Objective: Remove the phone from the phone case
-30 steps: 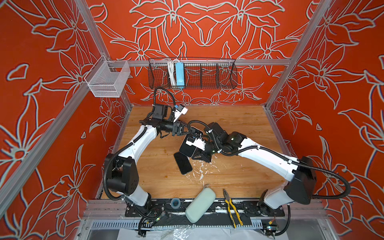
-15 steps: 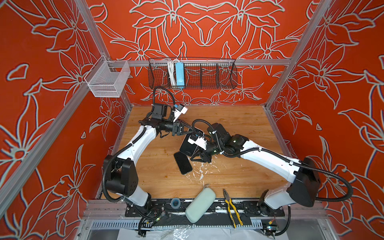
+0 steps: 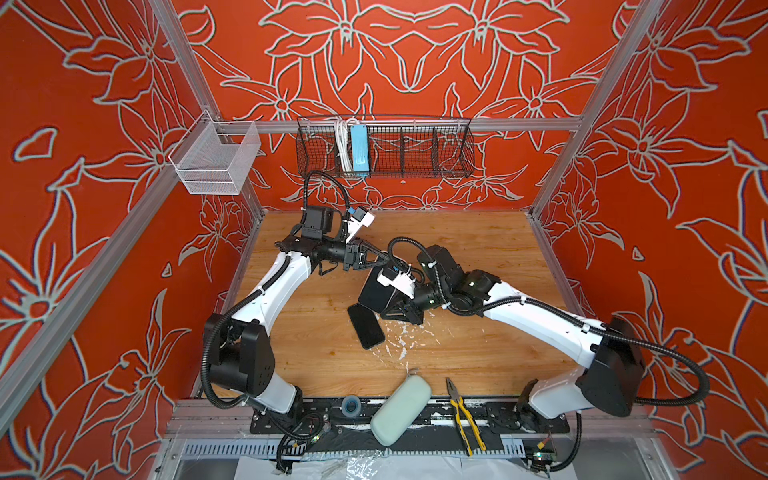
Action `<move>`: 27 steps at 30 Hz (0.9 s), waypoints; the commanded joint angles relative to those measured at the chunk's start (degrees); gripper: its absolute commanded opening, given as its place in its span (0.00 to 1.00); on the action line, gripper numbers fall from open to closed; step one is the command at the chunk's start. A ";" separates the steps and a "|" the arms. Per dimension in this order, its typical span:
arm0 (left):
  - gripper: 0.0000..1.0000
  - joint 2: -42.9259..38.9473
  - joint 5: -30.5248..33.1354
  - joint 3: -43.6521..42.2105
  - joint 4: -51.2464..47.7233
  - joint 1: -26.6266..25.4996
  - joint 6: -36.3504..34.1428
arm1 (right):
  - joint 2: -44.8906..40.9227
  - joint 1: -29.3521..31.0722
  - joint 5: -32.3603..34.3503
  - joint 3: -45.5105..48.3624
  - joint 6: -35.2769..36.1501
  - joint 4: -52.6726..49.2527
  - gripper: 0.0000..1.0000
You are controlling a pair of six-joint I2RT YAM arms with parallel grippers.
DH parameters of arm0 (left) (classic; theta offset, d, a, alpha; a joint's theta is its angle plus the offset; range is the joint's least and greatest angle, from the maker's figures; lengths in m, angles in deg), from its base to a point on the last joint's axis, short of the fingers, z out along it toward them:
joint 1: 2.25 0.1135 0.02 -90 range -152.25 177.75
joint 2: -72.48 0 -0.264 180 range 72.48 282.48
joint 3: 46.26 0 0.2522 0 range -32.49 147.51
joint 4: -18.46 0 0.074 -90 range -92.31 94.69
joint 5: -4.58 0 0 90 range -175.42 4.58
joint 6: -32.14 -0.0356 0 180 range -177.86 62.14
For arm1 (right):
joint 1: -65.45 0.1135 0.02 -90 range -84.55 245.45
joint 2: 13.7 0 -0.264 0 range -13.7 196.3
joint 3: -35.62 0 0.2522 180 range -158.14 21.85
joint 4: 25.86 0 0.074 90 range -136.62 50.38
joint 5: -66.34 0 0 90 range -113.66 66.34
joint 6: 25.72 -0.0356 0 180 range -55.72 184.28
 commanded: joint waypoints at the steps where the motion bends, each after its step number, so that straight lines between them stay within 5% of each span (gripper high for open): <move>1: 0.00 -0.45 1.44 0.68 4.86 -1.29 -0.83 | -2.60 0.93 -3.63 -2.33 0.97 5.59 0.14; 27: 0.00 0.04 1.97 1.64 7.56 -4.64 2.95 | -3.63 4.54 13.43 -1.16 8.84 6.53 0.02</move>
